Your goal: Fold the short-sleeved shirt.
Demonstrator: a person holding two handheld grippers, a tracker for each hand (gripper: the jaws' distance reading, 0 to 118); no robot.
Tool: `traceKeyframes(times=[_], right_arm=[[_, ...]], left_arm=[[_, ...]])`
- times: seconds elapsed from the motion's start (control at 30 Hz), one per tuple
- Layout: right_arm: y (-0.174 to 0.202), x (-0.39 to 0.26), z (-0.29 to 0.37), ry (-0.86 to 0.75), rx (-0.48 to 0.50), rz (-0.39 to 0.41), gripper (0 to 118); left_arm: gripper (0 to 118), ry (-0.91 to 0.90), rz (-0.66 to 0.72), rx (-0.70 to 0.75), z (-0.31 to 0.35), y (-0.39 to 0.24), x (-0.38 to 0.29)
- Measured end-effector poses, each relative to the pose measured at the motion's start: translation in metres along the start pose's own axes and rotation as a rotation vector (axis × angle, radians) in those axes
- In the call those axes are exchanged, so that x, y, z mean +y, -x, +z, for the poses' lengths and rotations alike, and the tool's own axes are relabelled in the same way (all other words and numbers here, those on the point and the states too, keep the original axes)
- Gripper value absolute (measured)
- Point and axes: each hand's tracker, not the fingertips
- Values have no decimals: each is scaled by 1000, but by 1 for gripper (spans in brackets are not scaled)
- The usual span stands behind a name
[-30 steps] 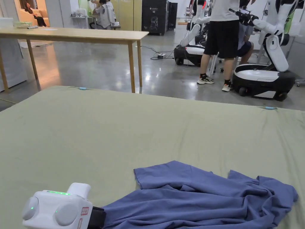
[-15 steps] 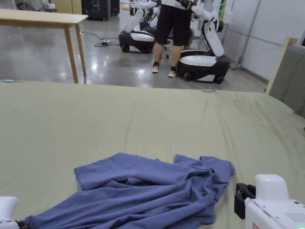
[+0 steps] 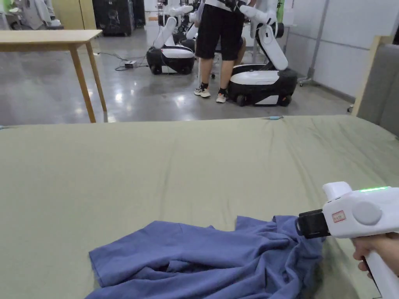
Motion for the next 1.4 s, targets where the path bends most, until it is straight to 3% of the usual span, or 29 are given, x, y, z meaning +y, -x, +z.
traceKeyframes(times=[0.13, 0.2, 0.23, 0.27, 0.3, 0.33, 0.37, 0.4, 0.47, 0.8, 1.0, 1.4], right_arm=[[-1, -2, -18, 32, 0, -15, 113], [4, -9, -26, 88, -7, 37, 106], [10, -15, -28, 125, -22, 91, 92], [13, -19, -23, 91, 10, 92, 77], [13, -18, -13, 55, 13, 35, 59], [13, -16, -2, 41, 22, 1, 28], [12, -16, 9, -1, -18, 12, 8], [9, -18, 24, -43, -35, 24, 8], [-4, -17, 54, -55, 39, -30, 7], [-50, -21, 245, -359, 66, -61, 7], [-59, -21, 331, -495, 50, -80, 7], [-52, 17, 363, -570, 3, -102, 7]], left_arm=[[2, 17, 13, 11, -5, 1, 0], [2, 27, 20, 13, -7, 1, -1], [2, 31, 21, 12, -12, 4, -2], [2, 33, 21, 14, -13, 4, -2], [2, 36, 22, 15, -14, 4, -2], [2, 39, 30, 12, -13, 4, -1], [2, 37, 38, 10, -10, 4, 0], [2, 28, 39, 19, -6, 5, 2], [2, -37, 43, 82, 7, 8, 7], [2, -278, 76, 214, 116, 47, 58], [2, -416, 151, 161, 190, 53, 100], [2, -507, 68, 240, 230, 29, 173]])
